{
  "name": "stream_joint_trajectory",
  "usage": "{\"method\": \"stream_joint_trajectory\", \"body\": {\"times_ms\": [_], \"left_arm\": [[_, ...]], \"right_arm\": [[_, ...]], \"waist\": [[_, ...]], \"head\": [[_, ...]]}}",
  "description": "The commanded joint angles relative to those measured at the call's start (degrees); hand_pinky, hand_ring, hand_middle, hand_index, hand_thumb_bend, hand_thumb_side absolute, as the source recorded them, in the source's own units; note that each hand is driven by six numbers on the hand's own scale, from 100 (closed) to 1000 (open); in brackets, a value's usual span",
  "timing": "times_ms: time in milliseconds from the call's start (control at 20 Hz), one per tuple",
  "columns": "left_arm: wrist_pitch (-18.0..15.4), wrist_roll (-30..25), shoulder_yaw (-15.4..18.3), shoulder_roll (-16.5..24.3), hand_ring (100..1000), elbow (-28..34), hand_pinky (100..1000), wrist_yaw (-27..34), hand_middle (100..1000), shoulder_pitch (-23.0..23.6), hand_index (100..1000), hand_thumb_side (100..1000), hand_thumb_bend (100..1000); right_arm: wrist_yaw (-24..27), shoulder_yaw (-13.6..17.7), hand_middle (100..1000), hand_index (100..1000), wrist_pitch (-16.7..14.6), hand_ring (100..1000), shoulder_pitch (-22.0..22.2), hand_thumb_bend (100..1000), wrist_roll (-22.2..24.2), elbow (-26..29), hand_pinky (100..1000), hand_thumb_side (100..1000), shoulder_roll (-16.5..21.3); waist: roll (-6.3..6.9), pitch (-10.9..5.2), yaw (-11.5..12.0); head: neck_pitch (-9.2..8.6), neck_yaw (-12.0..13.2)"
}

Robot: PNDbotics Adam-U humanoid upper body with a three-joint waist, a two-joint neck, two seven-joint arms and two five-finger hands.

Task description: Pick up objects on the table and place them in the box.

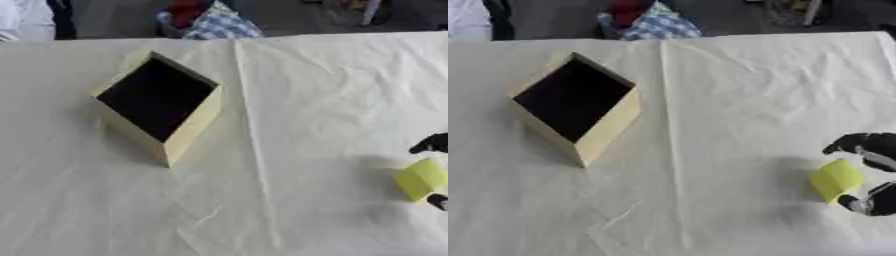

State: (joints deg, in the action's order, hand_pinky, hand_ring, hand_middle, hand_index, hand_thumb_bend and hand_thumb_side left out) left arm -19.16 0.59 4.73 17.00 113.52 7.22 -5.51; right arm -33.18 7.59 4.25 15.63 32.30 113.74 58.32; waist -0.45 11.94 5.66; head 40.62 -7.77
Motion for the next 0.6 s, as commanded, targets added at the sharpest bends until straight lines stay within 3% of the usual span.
{"method": "stream_joint_trajectory", "body": {"times_ms": [50, 600], "left_arm": [[-0.15, -0.17, 0.1, 0.48, 809, 1.08, 757, -0.05, 836, -0.66, 726, 750, 100], [-0.1, -0.41, -0.05, 0.43, 810, 1.08, 757, 0.1, 836, -0.82, 726, 751, 100]], "right_arm": [[-0.58, 0.2, 874, 913, 0.79, 891, -0.24, 357, 1.37, 0.85, 859, 193, 2.34], [-0.73, -0.56, 850, 896, 4.4, 868, -1.12, 341, 4.82, 0.85, 843, 190, 2.95]], "waist": [[-0.06, -0.52, 0.04], [0.04, -0.23, 0.1]], "head": [[-0.49, -0.27], [-0.79, -0.46]]}}
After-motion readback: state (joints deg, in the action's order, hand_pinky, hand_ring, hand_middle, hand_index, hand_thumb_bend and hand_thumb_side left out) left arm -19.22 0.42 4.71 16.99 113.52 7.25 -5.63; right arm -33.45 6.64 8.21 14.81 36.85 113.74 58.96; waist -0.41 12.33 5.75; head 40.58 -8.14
